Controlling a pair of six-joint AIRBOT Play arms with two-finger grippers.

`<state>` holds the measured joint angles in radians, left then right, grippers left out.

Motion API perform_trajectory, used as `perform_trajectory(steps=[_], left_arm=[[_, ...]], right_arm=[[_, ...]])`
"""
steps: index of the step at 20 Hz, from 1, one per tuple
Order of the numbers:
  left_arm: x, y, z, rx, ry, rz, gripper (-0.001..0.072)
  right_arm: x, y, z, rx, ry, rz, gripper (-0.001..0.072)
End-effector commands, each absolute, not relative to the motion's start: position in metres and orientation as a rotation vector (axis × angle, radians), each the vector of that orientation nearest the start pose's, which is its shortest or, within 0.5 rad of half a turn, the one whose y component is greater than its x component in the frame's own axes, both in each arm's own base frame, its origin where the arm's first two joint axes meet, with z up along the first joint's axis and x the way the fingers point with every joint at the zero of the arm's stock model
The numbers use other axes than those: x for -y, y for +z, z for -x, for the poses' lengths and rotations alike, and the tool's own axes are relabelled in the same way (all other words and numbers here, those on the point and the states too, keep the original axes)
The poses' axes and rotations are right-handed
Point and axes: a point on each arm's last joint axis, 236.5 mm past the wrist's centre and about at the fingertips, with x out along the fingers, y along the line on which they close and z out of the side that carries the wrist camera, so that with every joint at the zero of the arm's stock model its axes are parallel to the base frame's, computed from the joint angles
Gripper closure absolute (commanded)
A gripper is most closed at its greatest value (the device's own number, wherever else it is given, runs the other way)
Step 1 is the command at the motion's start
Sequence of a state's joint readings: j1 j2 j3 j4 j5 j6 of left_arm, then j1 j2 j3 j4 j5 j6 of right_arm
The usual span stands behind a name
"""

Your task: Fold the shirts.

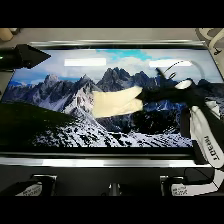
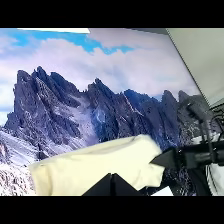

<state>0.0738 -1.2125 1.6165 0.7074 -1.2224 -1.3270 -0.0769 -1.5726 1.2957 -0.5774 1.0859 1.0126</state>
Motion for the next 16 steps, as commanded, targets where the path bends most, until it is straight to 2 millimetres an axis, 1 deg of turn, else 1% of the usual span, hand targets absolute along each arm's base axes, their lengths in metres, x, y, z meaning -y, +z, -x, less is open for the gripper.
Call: perform_trajectory(steps=[1, 2, 4, 6, 8, 11, 14, 16], left_arm=[[0.139, 0.283, -0.417, -0.657, -0.656, 0.405, 0.0681], [0.139, 0.283, -0.417, -0.657, -0.656, 0.405, 0.0682], [0.139, 0.283, -0.417, -0.657, -0.657, 0.404, 0.0682], [0.139, 0.283, -0.417, -0.657, -0.657, 0.404, 0.0681], [0.139, 0.283, -0.417, -0.657, -0.657, 0.404, 0.0682], [0.139, 0.283, -0.417, -0.652, -0.661, 0.390, 0.0681], [0.139, 0.283, -0.417, -0.652, -0.662, 0.390, 0.0682], [0.139, 0.283, -0.417, -0.652, -0.662, 0.390, 0.0681]], right_arm=[[-0.042, 0.104, -0.479, -0.868, 0.547, -0.558, 0.0691], [-0.008, 0.117, -0.475, -0.840, 0.495, -0.568, 0.0691], [0.052, 0.134, -0.464, -0.792, 0.383, -0.585, 0.0691], [0.099, 0.144, -0.449, -0.754, 0.287, -0.618, 0.0690], [0.139, 0.151, -0.431, -0.722, 0.201, -0.656, 0.0690], [0.180, 0.158, -0.407, -0.692, 0.109, -0.706, 0.0690], [0.207, 0.174, -0.386, -0.641, 0.032, -0.705, 0.0690], [0.222, 0.183, -0.367, -0.619, -0.012, -0.707, 0.0690]])
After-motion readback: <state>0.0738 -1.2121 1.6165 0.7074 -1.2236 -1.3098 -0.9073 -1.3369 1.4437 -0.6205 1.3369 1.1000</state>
